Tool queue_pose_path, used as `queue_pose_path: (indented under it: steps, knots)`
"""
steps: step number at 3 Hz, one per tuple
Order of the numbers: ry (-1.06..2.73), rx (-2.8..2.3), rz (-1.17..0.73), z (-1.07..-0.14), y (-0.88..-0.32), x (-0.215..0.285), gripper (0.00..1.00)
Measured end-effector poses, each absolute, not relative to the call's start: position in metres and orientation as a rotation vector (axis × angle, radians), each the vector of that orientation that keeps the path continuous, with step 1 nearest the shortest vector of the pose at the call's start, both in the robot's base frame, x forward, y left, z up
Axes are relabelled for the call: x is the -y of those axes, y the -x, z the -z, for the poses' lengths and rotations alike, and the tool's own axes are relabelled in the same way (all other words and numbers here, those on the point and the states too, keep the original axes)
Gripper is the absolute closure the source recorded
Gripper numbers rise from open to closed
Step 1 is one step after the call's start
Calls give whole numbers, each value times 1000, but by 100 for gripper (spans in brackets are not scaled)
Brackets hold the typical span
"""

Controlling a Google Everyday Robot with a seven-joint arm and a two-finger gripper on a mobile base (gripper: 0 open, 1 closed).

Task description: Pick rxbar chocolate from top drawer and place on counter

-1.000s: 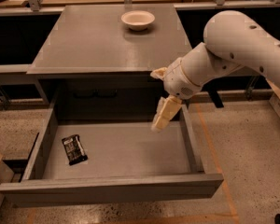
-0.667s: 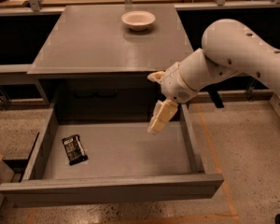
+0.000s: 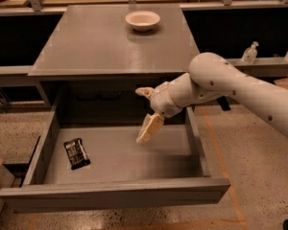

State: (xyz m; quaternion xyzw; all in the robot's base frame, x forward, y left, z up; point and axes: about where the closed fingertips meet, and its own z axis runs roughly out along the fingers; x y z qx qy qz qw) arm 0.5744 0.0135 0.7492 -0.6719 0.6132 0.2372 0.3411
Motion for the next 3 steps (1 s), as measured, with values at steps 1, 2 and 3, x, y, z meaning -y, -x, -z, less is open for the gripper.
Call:
queue_pose_path:
  steps: [1,2,3]
  knots:
    - [1748,-1597,-634,-740,-575,-14,0]
    - [1741,-1619,-638,-731,-573,-15,0]
    - [1769,-1596,-654,-713,-583,-39,0]
